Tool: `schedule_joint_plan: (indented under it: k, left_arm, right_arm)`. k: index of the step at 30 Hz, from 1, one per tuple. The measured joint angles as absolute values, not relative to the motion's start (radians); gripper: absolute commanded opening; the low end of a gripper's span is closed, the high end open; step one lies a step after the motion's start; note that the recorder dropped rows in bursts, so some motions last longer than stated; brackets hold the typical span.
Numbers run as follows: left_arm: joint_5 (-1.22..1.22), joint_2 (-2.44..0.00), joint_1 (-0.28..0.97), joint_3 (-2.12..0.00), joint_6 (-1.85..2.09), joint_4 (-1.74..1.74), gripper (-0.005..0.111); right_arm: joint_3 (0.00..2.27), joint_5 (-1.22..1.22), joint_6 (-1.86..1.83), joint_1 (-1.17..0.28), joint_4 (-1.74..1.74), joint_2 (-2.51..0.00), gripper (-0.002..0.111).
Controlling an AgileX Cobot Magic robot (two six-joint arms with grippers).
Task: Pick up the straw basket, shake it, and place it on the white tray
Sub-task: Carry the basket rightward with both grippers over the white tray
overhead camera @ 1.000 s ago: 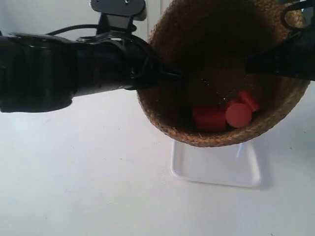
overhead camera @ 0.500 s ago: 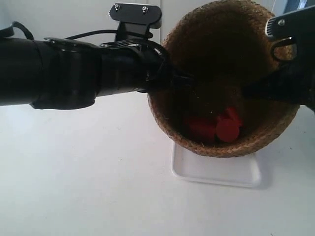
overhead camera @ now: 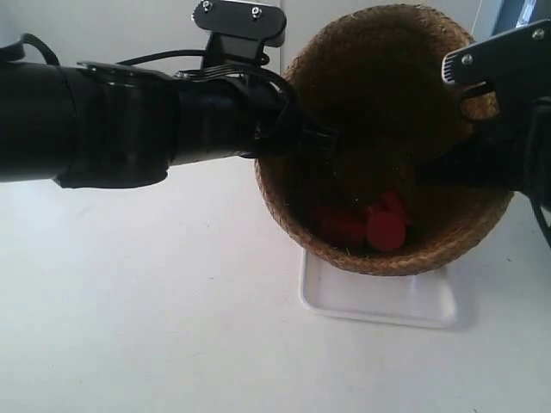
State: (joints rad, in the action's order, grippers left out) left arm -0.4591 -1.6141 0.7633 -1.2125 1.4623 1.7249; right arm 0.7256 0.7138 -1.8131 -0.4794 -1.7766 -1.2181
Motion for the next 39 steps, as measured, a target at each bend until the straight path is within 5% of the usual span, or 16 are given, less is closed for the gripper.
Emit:
schedule_joint_plan:
  k: [23, 33, 39]
  left_arm:
    - [-0.478, -1.614, 0.763, -1.214, 1.509, 1.725, 0.0]
    - [-0.508, -1.612, 0.761, -1.215, 1.527, 1.725, 0.0]
    - [-0.527, -1.604, 0.755, -1.217, 1.527, 1.725, 0.0]
  right_arm:
    - [0.715, 0.675, -1.738, -0.479, -1.756, -1.218, 0.0]
    - [0.567, 0.506, -0.973, -0.473, -1.162, -1.173, 0.0]
    - [0.561, 0.27, -0.244, -0.351, -0.477, -1.121, 0.0]
